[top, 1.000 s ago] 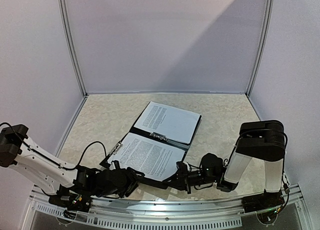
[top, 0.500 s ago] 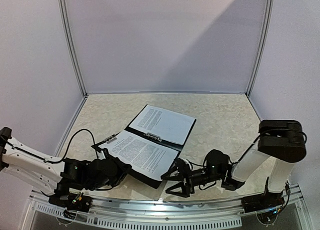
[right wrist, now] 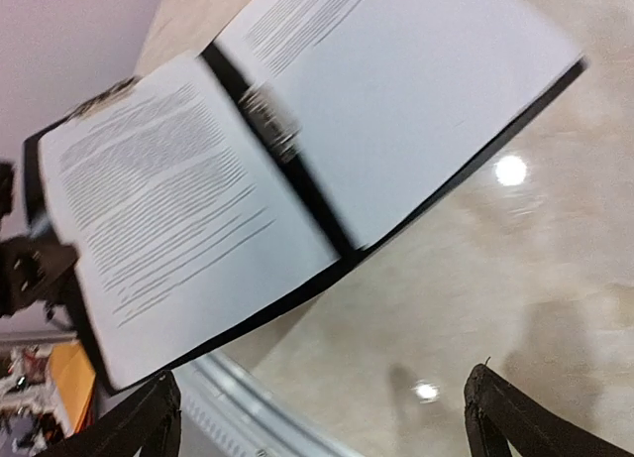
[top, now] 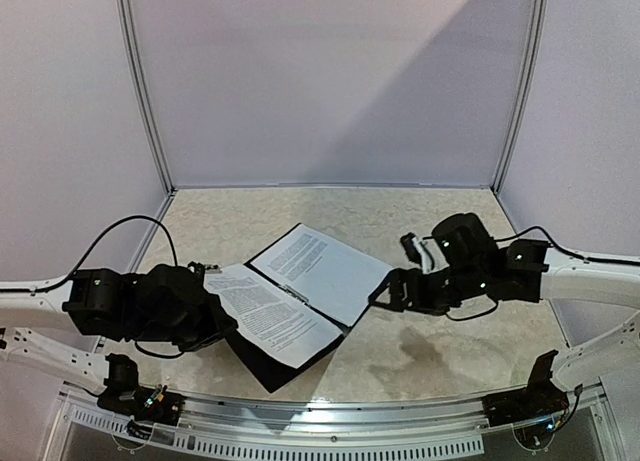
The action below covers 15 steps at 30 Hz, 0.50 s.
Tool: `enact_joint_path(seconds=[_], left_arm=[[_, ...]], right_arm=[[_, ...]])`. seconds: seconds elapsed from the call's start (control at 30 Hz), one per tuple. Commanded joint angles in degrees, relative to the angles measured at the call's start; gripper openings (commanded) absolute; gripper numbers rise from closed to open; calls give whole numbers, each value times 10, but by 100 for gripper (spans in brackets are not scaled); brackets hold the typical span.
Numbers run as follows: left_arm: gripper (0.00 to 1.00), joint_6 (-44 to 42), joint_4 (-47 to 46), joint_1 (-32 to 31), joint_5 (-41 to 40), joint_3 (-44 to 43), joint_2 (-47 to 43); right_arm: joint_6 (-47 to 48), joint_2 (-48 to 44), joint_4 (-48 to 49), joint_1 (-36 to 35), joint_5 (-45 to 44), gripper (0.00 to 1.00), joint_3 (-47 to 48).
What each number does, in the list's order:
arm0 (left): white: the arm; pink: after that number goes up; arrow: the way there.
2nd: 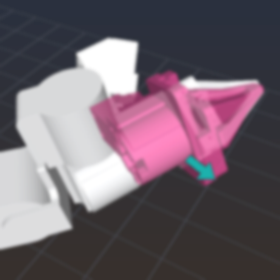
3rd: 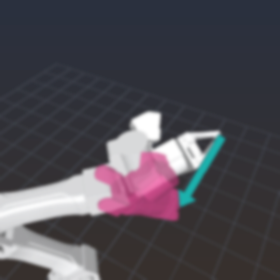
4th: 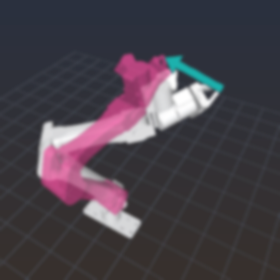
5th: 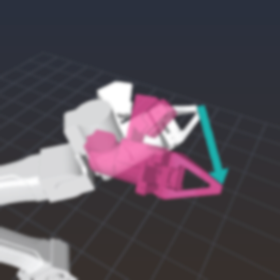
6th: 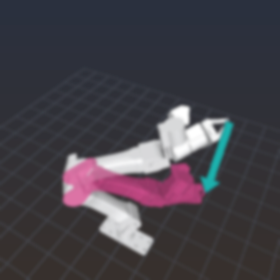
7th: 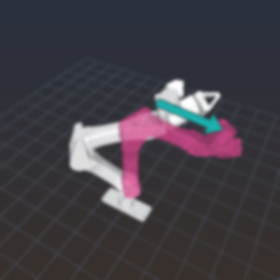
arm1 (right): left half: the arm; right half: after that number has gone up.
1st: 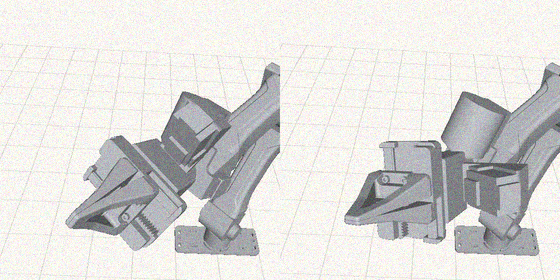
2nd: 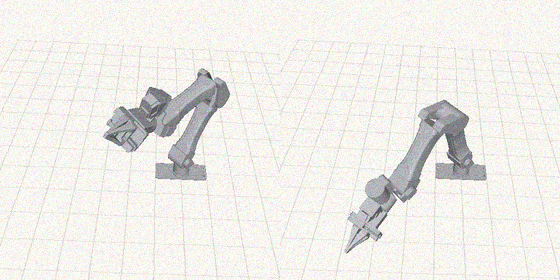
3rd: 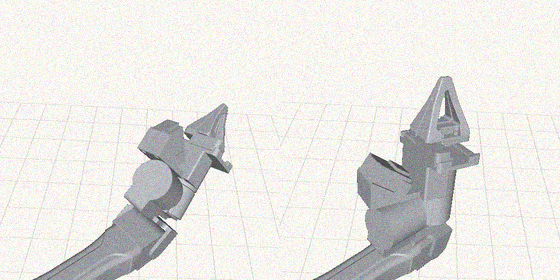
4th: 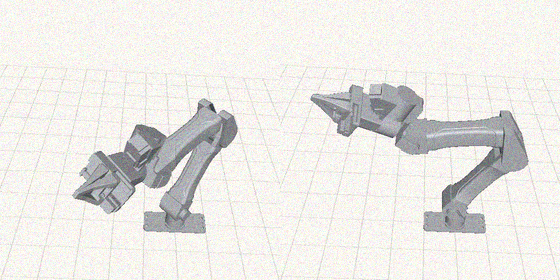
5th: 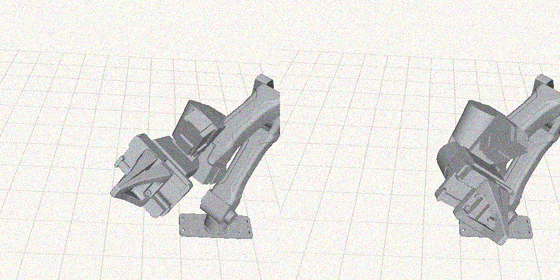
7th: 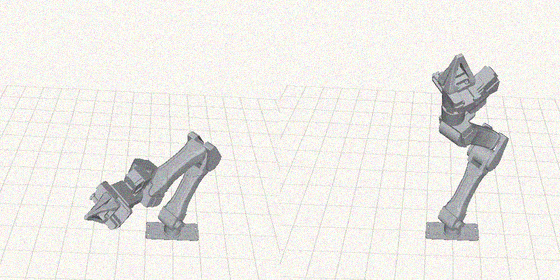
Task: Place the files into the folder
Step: Pass from the right arm to the left
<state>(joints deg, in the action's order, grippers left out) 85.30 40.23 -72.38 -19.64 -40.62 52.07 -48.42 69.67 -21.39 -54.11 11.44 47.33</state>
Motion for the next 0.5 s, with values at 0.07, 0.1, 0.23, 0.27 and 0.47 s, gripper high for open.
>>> enact_joint_path(seconds=[0.07,0.1,0.23,0.27,0.47], left_arm=[[0,-182,200,10,85,-128,140],[0,-199,235,11,71,-153,167],[0,-274,349,51,10,-265,232],[0,-293,364,64,-6,-295,243],[0,-380,347,125,-18,-417,294]], right_arm=[[136,-30,-167,65,-166,99,12],[145,-24,-168,67,-182,99,16],[168,7,-153,76,-214,99,20],[171,18,-150,80,-211,99,21],[190,85,-108,122,-162,99,3]])
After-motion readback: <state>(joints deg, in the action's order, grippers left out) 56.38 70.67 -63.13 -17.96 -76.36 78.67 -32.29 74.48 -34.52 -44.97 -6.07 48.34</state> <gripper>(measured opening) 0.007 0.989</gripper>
